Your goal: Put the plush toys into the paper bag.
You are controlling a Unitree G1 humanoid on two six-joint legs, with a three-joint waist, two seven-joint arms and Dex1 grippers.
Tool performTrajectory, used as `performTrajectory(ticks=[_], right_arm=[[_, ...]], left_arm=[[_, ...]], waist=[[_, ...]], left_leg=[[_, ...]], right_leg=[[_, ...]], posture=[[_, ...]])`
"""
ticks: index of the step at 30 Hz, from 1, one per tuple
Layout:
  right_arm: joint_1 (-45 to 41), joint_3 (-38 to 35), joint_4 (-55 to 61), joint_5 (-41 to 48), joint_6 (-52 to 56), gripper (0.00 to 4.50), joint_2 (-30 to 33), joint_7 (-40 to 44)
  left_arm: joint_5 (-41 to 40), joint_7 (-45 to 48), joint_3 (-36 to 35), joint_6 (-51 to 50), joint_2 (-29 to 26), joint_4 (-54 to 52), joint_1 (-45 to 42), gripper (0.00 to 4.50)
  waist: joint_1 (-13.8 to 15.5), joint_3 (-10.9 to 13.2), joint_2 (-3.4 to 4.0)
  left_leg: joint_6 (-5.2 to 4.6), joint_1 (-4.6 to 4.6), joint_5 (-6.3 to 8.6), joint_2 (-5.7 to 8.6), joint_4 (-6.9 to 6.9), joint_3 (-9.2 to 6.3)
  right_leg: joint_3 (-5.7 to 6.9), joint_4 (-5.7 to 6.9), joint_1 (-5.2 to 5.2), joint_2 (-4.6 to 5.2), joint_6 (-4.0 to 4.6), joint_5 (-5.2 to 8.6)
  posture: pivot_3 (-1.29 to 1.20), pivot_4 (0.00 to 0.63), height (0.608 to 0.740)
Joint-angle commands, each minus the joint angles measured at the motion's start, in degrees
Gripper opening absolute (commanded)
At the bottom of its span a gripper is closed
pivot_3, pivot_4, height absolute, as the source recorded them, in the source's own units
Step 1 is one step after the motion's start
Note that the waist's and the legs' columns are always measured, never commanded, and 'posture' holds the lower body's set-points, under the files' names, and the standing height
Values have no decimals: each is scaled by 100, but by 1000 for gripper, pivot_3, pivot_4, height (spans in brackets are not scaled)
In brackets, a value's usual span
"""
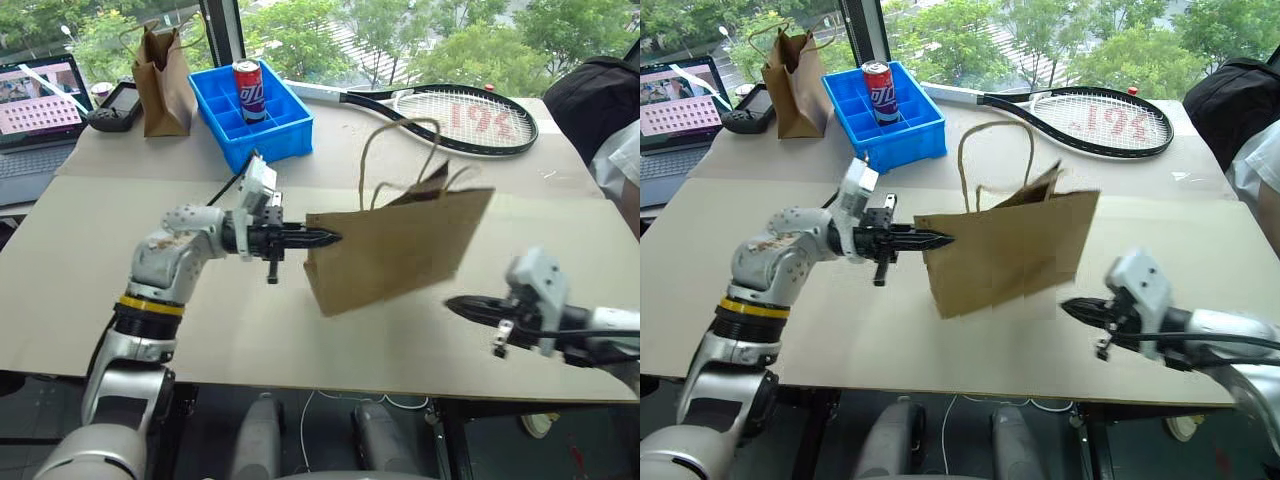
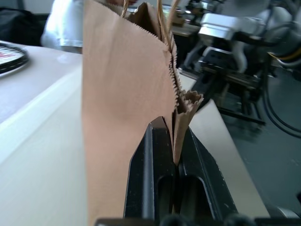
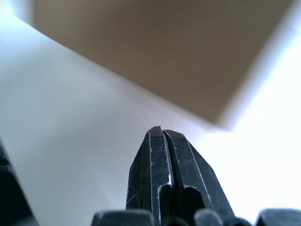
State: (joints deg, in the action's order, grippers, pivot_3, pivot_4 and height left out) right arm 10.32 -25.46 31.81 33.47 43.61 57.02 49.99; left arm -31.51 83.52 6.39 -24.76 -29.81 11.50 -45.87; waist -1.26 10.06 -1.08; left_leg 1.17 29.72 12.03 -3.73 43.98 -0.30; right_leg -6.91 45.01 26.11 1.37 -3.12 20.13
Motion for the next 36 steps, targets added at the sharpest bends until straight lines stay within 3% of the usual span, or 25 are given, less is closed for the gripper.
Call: performTrajectory(ticks=[1,8,15,19,23,27,29,33,36], right_arm=[[211,-549,-145,-261,-363,0,96,207],[314,-690,-147,-324,-418,0,22,246],[125,-584,-238,-383,-452,0,62,150],[-23,-535,-303,-344,-376,0,100,210],[-83,-594,-248,-198,-181,0,159,302],[26,-844,-261,-76,-82,0,113,384],[53,-1028,-272,107,-70,0,-170,272],[323,-1304,-178,224,-360,0,-826,114],[421,-1331,-177,234,-643,0,-1369,-130]], left_arm=[[137,825,201,613,-62,504,-417,61],[269,898,765,1395,-171,1189,-641,61],[502,898,697,1350,-122,1263,-475,61],[328,896,678,1090,-362,1061,-386,977],[134,898,524,872,-869,750,-164,2277],[-106,824,-41,286,-1330,429,170,3727],[-340,264,-586,-120,-1444,240,499,4362],[-873,-760,-1438,-1315,-1560,-316,1361,4450],[-565,-1388,-1581,-1226,-1521,-868,2136,4450]], waist=[[-1,0,0],[-65,1,-1],[-90,1,-1],[-101,1,-1],[-133,1,-1],[-137,1,0],[-125,0,0],[-106,0,-2],[-111,-1,-1]], left_leg=[[0,-3,0,0,0,0],[0,-1,0,-1,-5,0],[-1,1,0,0,-1,-1],[-1,1,0,-1,-1,-1],[-1,-1,0,-3,-3,-1],[-1,-3,0,-6,-5,-1],[-1,-3,0,-6,-4,-1],[0,-1,0,-8,-1,-3],[0,-2,0,-9,-3,-3]], right_leg=[[0,0,-2,-1,-2,1],[-2,1,-1,0,-3,2],[-2,1,-2,0,-4,2],[-1,2,-2,0,-4,2],[-1,4,0,-1,-3,2],[-1,7,0,-2,0,1],[0,6,-1,-1,-2,2],[3,6,-3,0,-3,2],[3,5,-2,1,-4,3]], posture=[[0,150,663],[0,150,663],[0,150,663],[0,150,663],[0,150,663],[0,150,663],[0,150,663],[0,150,663],[0,150,663]])
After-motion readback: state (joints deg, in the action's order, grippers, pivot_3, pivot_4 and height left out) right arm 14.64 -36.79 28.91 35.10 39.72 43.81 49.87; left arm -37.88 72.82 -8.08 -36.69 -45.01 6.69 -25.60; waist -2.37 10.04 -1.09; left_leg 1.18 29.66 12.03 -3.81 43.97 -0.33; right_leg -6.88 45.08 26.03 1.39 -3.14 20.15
